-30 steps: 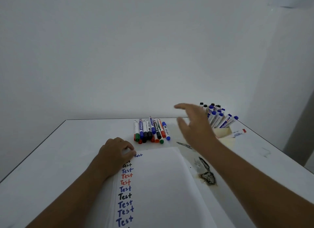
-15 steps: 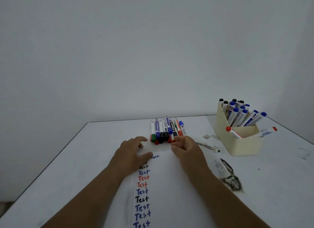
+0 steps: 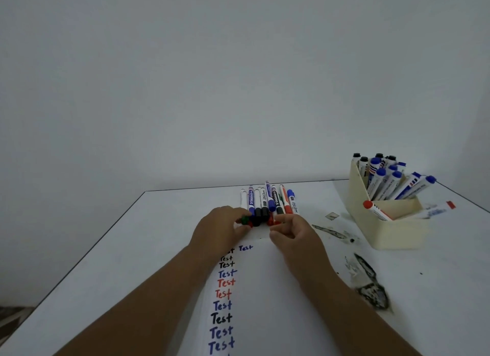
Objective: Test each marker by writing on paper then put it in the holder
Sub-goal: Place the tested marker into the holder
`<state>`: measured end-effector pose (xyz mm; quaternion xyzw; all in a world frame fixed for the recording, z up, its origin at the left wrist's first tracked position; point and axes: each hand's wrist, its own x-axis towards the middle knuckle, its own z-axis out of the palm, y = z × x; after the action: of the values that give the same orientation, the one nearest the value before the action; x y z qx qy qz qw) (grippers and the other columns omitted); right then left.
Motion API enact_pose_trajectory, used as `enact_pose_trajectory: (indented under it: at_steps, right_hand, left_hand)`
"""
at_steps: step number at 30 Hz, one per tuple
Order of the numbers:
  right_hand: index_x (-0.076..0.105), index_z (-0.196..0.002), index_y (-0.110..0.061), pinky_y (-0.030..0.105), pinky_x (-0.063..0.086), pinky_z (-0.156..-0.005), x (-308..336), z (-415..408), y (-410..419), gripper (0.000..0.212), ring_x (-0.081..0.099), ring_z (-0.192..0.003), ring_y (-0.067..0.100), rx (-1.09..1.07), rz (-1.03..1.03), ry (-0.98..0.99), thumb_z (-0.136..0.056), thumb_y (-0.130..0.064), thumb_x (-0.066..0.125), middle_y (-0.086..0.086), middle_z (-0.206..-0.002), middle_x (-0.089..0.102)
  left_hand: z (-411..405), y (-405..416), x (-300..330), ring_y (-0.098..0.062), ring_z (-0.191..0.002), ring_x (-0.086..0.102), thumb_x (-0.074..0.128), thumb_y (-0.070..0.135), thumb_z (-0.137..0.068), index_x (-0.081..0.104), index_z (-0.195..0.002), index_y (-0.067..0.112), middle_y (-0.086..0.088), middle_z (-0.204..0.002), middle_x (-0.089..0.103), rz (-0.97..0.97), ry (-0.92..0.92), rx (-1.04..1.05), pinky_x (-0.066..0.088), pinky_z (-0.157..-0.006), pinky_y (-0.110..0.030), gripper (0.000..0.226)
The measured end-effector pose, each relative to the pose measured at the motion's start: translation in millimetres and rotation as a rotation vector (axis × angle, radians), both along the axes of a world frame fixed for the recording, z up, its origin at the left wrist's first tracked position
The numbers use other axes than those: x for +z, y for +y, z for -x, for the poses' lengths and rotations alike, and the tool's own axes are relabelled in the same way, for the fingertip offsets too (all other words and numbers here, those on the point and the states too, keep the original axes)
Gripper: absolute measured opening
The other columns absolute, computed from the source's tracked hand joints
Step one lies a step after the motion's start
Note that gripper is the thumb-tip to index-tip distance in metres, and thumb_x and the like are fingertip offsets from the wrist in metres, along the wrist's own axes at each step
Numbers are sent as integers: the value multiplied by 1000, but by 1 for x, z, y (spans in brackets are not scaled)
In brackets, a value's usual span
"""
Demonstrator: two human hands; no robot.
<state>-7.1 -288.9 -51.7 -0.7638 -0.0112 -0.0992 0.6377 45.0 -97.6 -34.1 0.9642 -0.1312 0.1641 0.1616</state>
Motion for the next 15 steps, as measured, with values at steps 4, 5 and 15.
enact_pose_trajectory:
  at_steps: [4,5,15]
  right_hand:
    - [63,-117,-31,17,42,-67,1,-1,0,27,60,-73,1,3,5,-7,-93,-21,67,-11,-95,72]
    - [62,-118,-31,17,43,-67,1,-1,0,28,61,-75,2,3,7,-5,-93,-21,67,-11,-96,72]
    - [61,-121,-30,23,51,-69,6,2,0,29,65,-84,7,27,-20,9,-94,-24,68,-10,-93,71]
  left_hand:
    - [-1,-1,-4,-8,-100,56,60,44,-95,66,-122,40,15,-109,70,54,-60,28,47,-86,-27,28]
    - [1,-1,-4,-7,-100,57,61,43,-96,66,-121,39,15,-110,69,75,-72,34,46,-84,-24,27]
    - [63,3,12,-1,-66,57,73,22,-89,73,-95,34,12,-79,68,808,-62,125,42,-53,-14,14]
